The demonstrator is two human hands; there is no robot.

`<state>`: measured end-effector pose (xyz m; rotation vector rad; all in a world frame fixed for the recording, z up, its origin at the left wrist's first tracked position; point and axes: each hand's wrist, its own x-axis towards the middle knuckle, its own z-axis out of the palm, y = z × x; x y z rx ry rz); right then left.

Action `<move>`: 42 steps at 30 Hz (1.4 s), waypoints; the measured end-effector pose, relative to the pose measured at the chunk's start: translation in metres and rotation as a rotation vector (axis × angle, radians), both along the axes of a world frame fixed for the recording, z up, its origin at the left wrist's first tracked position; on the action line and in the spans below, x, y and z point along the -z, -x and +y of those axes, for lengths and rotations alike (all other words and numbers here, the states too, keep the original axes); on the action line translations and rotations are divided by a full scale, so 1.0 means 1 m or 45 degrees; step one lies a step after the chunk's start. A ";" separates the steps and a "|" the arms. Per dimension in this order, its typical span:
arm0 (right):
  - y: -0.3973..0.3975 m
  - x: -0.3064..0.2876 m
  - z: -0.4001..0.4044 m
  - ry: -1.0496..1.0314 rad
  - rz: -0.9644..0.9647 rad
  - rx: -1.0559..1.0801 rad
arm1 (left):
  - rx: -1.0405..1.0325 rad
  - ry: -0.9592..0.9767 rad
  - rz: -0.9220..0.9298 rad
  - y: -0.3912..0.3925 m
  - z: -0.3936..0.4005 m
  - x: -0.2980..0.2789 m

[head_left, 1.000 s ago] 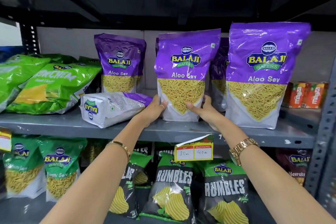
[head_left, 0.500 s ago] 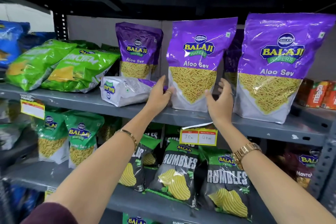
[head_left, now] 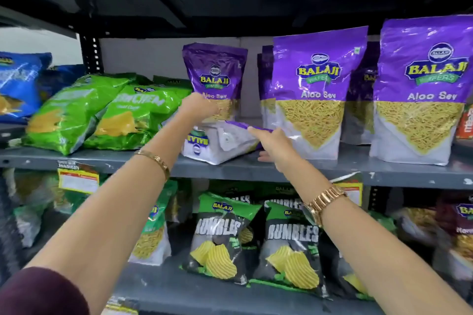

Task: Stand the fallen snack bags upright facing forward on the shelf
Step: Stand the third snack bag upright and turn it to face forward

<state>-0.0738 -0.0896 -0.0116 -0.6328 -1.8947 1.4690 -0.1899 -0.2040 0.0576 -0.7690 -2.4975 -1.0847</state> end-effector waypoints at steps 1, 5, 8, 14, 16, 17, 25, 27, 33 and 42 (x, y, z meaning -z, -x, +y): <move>0.005 0.000 -0.005 0.089 0.002 -0.024 | 0.024 -0.006 -0.117 0.006 -0.008 0.001; 0.026 -0.001 -0.023 0.348 0.073 -0.079 | 0.227 0.048 -0.669 0.037 -0.040 0.011; 0.034 -0.003 -0.032 0.450 0.162 -0.010 | 0.416 0.003 -0.937 0.051 -0.050 0.021; 0.049 0.001 -0.039 0.467 0.375 0.234 | 0.564 -0.259 -0.902 0.060 -0.053 0.033; 0.051 0.002 -0.038 0.392 0.395 0.311 | 0.589 -0.333 -0.871 0.058 -0.056 0.036; 0.052 0.003 -0.038 0.339 0.418 0.335 | 0.603 -0.356 -0.849 0.057 -0.057 0.036; 0.063 -0.008 -0.033 0.079 0.647 0.225 | 0.715 -0.602 -0.718 0.065 -0.056 0.036; 0.065 -0.010 -0.030 0.028 0.688 0.181 | 0.761 -0.654 -0.696 0.070 -0.054 0.037; 0.080 -0.022 -0.010 -0.129 0.667 0.008 | 0.740 -0.737 -0.499 0.081 -0.034 0.051; 0.101 -0.009 0.029 -0.336 0.485 -0.142 | 0.444 -0.444 -0.328 0.106 -0.001 0.086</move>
